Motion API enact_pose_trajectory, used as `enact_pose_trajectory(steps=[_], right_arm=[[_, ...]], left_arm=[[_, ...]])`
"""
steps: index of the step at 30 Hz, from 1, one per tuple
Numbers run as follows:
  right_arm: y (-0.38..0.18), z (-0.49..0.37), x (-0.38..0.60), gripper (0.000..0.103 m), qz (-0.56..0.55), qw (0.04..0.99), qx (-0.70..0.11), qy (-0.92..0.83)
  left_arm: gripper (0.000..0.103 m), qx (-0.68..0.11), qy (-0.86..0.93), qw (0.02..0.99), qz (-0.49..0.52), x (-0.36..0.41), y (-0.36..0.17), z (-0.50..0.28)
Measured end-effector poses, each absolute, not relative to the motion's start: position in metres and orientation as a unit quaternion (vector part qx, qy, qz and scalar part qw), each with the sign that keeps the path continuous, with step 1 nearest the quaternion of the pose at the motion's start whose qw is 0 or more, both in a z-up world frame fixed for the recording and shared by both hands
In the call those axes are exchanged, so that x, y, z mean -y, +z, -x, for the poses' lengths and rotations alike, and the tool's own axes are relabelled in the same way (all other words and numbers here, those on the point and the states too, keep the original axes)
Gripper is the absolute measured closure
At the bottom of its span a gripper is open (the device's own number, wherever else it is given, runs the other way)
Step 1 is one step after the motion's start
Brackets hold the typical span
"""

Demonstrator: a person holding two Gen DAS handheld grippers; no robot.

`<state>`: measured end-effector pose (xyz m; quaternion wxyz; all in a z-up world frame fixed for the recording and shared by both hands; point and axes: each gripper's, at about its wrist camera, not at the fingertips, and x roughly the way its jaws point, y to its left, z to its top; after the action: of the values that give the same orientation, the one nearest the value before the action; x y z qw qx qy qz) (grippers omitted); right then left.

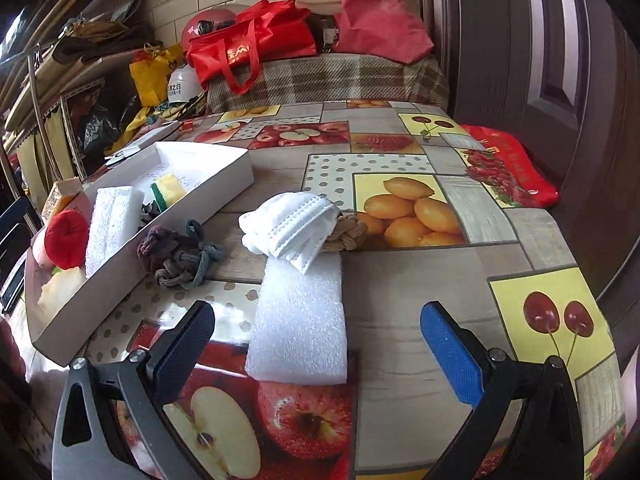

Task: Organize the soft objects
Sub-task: 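Grasp the second white foam sheet with the right gripper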

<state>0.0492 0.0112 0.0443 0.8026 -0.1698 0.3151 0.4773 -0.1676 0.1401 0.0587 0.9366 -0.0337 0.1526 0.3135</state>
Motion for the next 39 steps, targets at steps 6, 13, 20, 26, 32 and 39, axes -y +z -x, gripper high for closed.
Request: enact_pose_trajectory(steps=[6,13,20,26,32,39], right_arm=[[0.028,-0.056,-0.028,0.043,0.197,0.760,-0.368,0.498],[0.036,-0.055,0.040,0.052,0.216,0.762,-0.356,0.495],[0.037,-0.104,0.100,0.053,0.100,0.778,-0.409,0.467],[0.038,-0.108,0.107,0.052,0.063,0.769,-0.419,0.479],[0.037,-0.110,0.111,0.052,0.049,0.763,-0.423,0.486],[0.035,-0.113,0.113,0.052,0.035,0.758,-0.428,0.492]], left_arm=[[0.004,-0.184,0.256,0.948,0.046,-0.117,0.057,0.127],[0.004,-0.220,0.217,0.951,0.014,-0.084,0.054,0.069],[0.004,-0.227,0.230,0.946,0.030,-0.099,0.054,0.056],[0.004,-0.293,0.198,0.935,0.018,-0.110,0.045,0.011],[0.004,-0.365,0.204,0.906,0.066,-0.114,0.022,-0.015],[0.004,-0.427,0.144,0.889,0.080,-0.088,0.002,-0.024]])
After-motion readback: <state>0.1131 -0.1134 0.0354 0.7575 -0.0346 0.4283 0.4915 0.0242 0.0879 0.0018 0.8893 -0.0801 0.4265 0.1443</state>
